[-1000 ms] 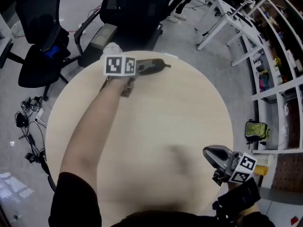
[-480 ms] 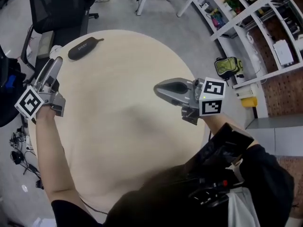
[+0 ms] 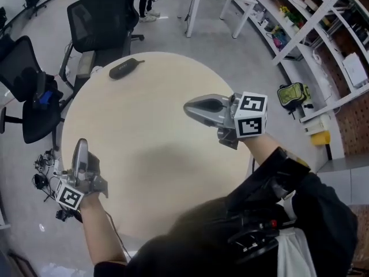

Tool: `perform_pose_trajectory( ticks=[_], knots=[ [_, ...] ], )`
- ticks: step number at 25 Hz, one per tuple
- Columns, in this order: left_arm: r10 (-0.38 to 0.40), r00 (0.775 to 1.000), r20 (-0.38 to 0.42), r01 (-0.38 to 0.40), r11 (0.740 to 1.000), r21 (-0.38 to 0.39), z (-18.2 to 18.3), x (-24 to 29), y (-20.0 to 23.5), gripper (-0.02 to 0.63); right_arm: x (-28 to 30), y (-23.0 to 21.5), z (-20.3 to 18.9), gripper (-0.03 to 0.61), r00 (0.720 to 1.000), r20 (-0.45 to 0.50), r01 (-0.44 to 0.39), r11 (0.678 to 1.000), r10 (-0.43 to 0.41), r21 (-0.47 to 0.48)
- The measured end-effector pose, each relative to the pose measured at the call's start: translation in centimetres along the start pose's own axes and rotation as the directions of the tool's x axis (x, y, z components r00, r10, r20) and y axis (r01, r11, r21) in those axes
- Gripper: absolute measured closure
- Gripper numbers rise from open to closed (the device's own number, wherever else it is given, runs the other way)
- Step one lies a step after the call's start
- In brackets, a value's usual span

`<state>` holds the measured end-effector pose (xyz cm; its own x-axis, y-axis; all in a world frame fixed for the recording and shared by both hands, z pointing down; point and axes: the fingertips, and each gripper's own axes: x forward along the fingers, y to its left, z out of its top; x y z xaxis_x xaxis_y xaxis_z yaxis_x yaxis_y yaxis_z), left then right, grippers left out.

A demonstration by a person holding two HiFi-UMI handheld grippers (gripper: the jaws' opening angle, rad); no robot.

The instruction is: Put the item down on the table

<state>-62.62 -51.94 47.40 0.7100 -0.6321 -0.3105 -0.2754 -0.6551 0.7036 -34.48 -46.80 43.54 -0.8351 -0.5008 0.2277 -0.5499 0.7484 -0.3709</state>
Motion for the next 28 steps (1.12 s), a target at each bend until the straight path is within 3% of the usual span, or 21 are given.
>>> perform_pose_trajectory(
  ticks=[4, 7, 10, 21, 28],
  knots=[
    [0.011, 0.994, 0.105, -0.013, 1.000, 0.014, -0.6, -4.2, -6.3, 0.614, -2.2, 2.2, 1.0, 0.565, 0.998, 0.017, -0.056, 0.998, 0.057, -0.025],
    [0.068, 0.991, 0.114, -0.079, 0.992, 0.095, -2.5, -6.2, -10.6, 0.614, -5.1, 2.9, 0.6, 0.565, 0.997, 0.030, -0.077, 0.997, 0.077, -0.007],
    [0.101, 0.986, 0.129, -0.115, 0.988, 0.102, -4.9, -6.7, -15.0, 0.614, -8.1, 3.1, 0.0, 0.565, 0.994, 0.034, -0.105, 0.994, 0.105, -0.005],
    [0.230, 0.949, 0.214, -0.275, 0.937, 0.216, -14.9, -1.9, -31.0, 0.614, -22.1, -0.5, -1.4, 0.565, 0.976, -0.046, -0.218, 0.971, 0.215, -0.101],
    [0.274, 0.920, 0.279, -0.346, 0.904, 0.252, -20.8, -0.8, -37.5, 0.614, -26.6, -0.1, -3.1, 0.564, 0.937, -0.078, -0.347, 0.932, 0.340, -0.109]
  ],
)
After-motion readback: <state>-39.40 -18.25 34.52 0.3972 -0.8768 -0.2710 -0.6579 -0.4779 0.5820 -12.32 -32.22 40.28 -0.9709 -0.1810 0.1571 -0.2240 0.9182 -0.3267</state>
